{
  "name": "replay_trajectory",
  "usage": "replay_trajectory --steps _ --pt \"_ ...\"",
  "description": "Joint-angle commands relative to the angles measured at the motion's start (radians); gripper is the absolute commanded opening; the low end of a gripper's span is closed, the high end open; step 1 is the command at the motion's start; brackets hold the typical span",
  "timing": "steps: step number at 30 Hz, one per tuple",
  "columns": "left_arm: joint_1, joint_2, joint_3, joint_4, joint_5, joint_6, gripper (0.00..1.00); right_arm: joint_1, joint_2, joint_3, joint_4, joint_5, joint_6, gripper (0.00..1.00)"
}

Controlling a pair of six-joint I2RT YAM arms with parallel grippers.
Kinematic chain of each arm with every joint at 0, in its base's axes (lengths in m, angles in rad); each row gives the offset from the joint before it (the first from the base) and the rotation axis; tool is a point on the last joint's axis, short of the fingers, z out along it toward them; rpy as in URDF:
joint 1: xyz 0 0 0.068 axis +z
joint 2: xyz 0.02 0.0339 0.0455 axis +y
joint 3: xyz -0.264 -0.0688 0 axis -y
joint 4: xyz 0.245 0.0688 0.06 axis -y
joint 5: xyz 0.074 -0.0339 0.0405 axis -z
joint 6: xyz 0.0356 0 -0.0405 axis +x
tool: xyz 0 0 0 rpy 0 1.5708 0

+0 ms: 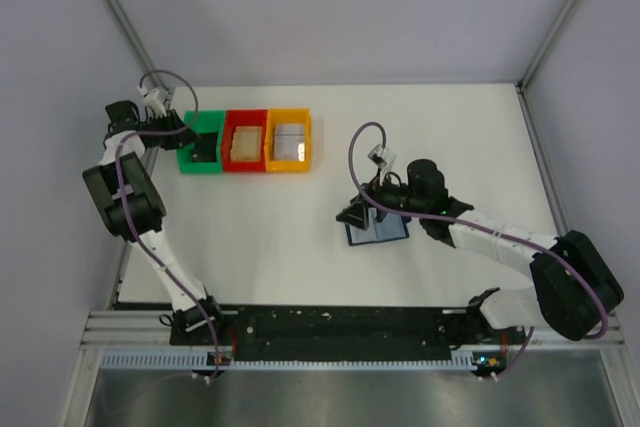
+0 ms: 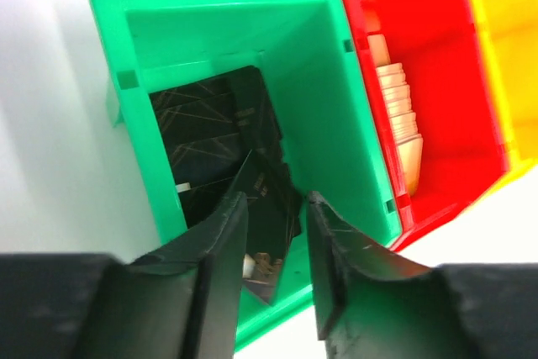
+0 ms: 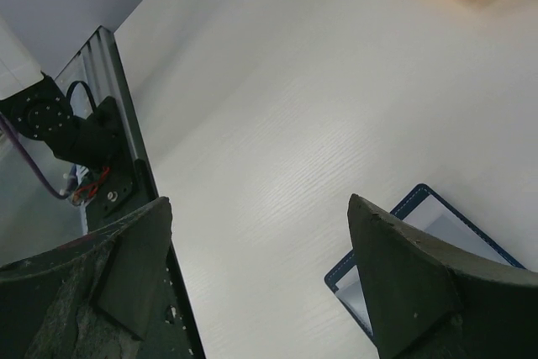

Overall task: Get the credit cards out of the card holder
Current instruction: Place the credit card in the storage box, then remove the credit card from the card holder.

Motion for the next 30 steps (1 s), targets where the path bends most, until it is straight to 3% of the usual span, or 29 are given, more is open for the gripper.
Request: replay_trajectory --steps 1,4,5,9,15,22,30 --pt "-0.003 -0.040 0.053 -0.006 -0.103 0.018 0.46 -0.002 -0.002 0.029 0.025 0.007 -0.026 0.84" --pt "-0.004 -0.086 0.044 0.018 -0.165 0.001 0.56 0.000 -0.003 0.026 0.030 0.003 -0.021 0.84" --pt "-0.004 -0.104 0.039 0.031 -0.180 -0.008 0.65 -0.002 -0.005 0.026 0.029 0.003 -0.021 0.84" --pt "-0.030 -0.190 0.032 0.069 -0.263 -0.053 0.70 -0.002 -0.031 0.037 -0.037 0.067 -0.041 0.85" --pt "-0.144 -0.392 -0.037 0.101 -0.453 -0.143 0.73 -0.002 -0.100 0.075 -0.298 0.360 -0.091 0.85" --pt "-0.398 -0.690 -0.290 0.173 -0.602 -0.382 0.73 0.002 -0.101 0.095 -0.553 0.576 -0.075 0.80" --pt "-0.789 -0.932 -0.615 0.238 -0.611 -0.577 0.72 0.003 -0.039 0.100 -0.573 0.707 -0.015 0.67"
